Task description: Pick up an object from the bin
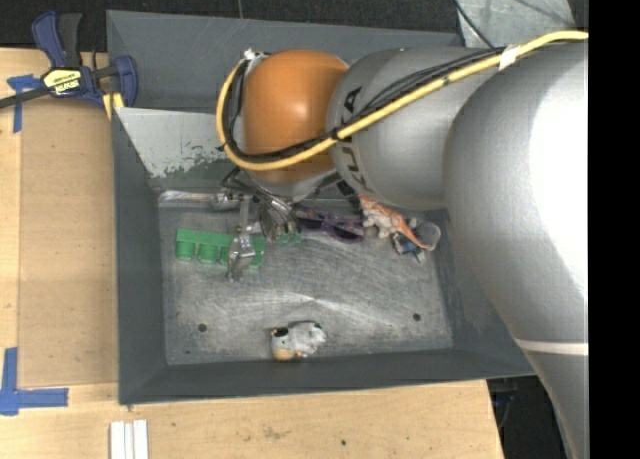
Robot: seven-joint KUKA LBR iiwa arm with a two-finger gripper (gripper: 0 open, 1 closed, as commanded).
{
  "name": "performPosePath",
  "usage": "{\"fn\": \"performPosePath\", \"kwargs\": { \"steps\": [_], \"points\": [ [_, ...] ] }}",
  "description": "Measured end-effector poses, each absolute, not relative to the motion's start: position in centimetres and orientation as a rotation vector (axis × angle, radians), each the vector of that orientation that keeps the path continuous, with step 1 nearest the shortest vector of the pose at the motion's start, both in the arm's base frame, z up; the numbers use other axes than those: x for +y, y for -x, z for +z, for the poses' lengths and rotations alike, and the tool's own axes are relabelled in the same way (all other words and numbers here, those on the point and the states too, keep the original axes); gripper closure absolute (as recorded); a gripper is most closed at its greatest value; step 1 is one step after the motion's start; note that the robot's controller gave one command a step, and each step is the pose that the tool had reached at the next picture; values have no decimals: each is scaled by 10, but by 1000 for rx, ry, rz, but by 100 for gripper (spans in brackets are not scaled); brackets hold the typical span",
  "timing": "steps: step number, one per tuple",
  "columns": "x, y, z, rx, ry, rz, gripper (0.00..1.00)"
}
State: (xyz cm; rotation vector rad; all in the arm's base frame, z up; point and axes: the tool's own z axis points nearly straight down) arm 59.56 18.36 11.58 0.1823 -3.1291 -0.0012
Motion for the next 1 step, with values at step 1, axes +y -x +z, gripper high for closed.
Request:
{"fn": "performPosePath", "kwargs": {
  "steps": [1],
  "points": [
    [159,-614,75,-3137,-333,-6,100]
  ]
}}
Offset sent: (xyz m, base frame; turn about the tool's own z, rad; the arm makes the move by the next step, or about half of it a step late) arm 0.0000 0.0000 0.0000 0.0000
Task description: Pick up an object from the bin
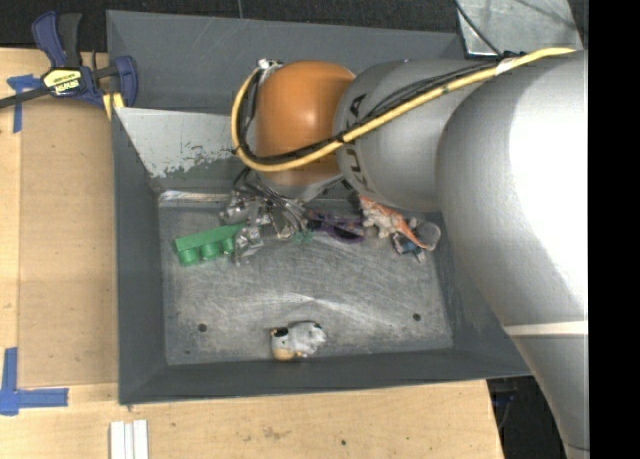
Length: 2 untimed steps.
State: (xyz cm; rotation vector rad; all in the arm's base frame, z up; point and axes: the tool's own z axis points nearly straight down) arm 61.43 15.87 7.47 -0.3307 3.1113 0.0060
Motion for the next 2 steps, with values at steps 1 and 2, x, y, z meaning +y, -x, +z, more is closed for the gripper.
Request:
{"fn": "performPosePath", "kwargs": {
  "steps": [1,2],
  "points": [
    [159,-614,75,3111,330,6,100],
    [163,-598,122,3129,327,0,100]
  ]
}}
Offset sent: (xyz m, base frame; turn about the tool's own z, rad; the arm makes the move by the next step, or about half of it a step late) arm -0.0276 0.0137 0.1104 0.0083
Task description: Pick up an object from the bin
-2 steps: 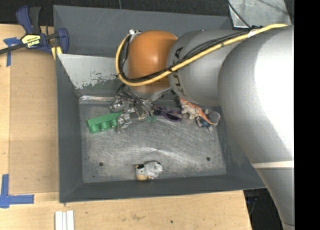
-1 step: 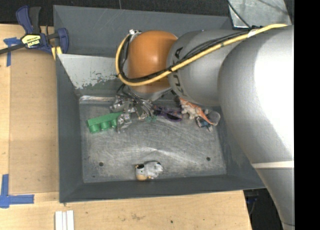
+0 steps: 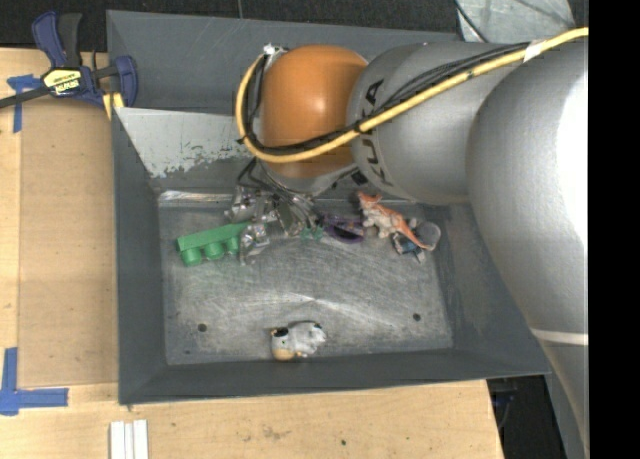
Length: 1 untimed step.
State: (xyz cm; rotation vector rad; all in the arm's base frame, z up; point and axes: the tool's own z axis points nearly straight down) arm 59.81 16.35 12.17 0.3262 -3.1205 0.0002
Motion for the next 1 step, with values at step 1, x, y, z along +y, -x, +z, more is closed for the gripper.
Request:
{"fn": "performPosePath", "kwargs": {
  "steps": [1],
  "points": [
    [169,-599,181,-3119,-379,0,100]
  ]
}}
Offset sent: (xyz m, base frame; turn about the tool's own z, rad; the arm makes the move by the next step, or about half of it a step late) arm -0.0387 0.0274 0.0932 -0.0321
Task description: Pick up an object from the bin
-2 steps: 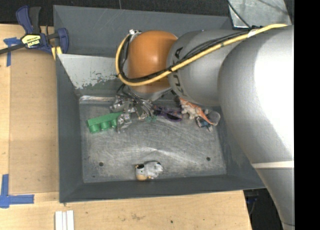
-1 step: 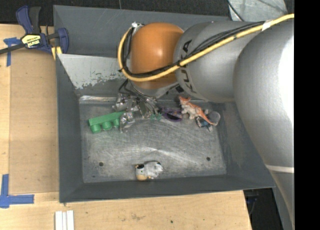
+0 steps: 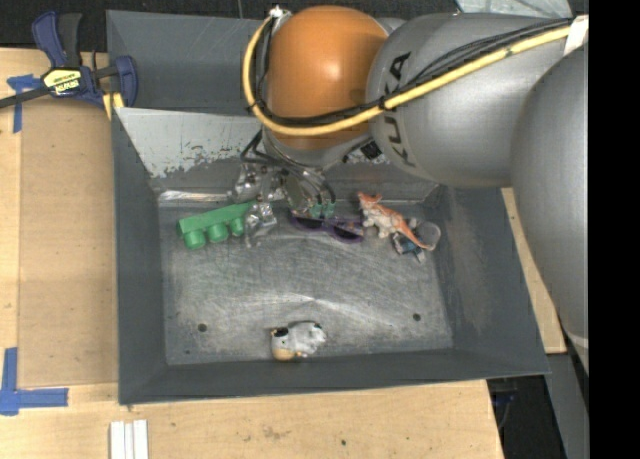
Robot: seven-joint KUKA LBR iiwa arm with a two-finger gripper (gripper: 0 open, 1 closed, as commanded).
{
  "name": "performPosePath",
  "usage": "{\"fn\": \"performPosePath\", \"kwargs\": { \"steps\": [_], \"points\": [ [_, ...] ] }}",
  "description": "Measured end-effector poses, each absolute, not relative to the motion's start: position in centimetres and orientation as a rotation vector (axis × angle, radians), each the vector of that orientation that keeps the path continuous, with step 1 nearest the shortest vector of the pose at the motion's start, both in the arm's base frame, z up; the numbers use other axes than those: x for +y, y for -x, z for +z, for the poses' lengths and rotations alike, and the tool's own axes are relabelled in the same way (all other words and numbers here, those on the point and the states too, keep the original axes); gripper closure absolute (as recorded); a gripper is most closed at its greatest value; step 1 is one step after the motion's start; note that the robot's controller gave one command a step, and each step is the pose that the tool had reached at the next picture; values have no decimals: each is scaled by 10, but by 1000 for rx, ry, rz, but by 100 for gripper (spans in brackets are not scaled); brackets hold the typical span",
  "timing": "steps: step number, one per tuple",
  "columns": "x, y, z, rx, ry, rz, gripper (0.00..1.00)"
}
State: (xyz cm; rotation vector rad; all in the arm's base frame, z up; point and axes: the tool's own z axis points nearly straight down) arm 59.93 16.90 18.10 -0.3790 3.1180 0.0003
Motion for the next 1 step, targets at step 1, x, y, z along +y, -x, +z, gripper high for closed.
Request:
{"fn": "performPosePath", "kwargs": {
  "steps": [1],
  "points": [
    [181,-578,206,3114,381,1,100]
  ]
}}
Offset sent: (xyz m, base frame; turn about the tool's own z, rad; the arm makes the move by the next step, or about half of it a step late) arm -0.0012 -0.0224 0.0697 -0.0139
